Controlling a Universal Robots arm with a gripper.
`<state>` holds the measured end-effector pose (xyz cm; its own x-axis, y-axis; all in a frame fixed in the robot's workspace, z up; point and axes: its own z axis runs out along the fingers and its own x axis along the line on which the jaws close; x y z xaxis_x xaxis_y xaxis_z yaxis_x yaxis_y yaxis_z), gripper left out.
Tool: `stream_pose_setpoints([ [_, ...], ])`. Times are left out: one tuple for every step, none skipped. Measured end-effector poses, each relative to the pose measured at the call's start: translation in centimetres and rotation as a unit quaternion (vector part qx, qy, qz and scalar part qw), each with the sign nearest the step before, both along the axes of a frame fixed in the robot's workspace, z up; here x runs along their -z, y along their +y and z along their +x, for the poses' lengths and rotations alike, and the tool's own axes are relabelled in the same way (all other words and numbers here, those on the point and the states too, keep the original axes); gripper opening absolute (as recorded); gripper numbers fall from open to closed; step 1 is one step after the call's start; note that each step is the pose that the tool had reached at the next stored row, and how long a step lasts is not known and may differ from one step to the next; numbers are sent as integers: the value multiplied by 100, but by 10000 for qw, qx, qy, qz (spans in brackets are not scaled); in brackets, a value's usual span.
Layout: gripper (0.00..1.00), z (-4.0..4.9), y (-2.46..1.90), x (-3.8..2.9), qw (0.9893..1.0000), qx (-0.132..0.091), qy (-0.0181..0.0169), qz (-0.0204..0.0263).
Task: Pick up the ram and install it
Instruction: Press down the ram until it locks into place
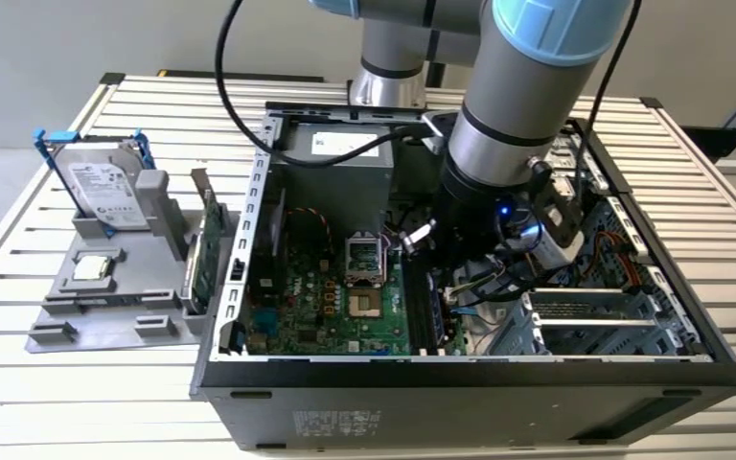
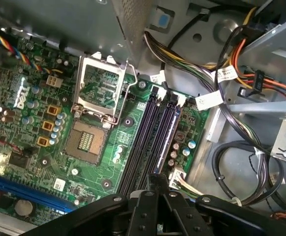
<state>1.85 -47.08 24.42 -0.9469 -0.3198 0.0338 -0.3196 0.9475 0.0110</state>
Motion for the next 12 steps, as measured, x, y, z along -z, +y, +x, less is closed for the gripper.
stream_pose_setpoints([
  [0, 0, 0, 0, 10000, -52, 1, 1],
  [0, 0, 1, 0, 9999, -105, 2, 3],
  [0, 0, 1, 0, 9999, -156, 4, 5],
  [0, 0, 1, 0, 9998, -208, 5, 7],
  [0, 0, 2, 0, 9997, -257, 6, 9],
  [0, 0, 2, 0, 9995, -304, 7, 12],
  [0, 0, 2, 0, 9994, -352, 8, 15],
  [0, 0, 2, 0, 9992, -398, 8, 19],
  [0, 0, 3, 0, 9990, -446, 9, 22],
  [0, 0, 3, 0, 9988, -497, 9, 26],
  [0, 0, 3, 0, 9985, -544, 10, 27],
  [0, 0, 3, 0, 9982, -593, 10, 30],
])
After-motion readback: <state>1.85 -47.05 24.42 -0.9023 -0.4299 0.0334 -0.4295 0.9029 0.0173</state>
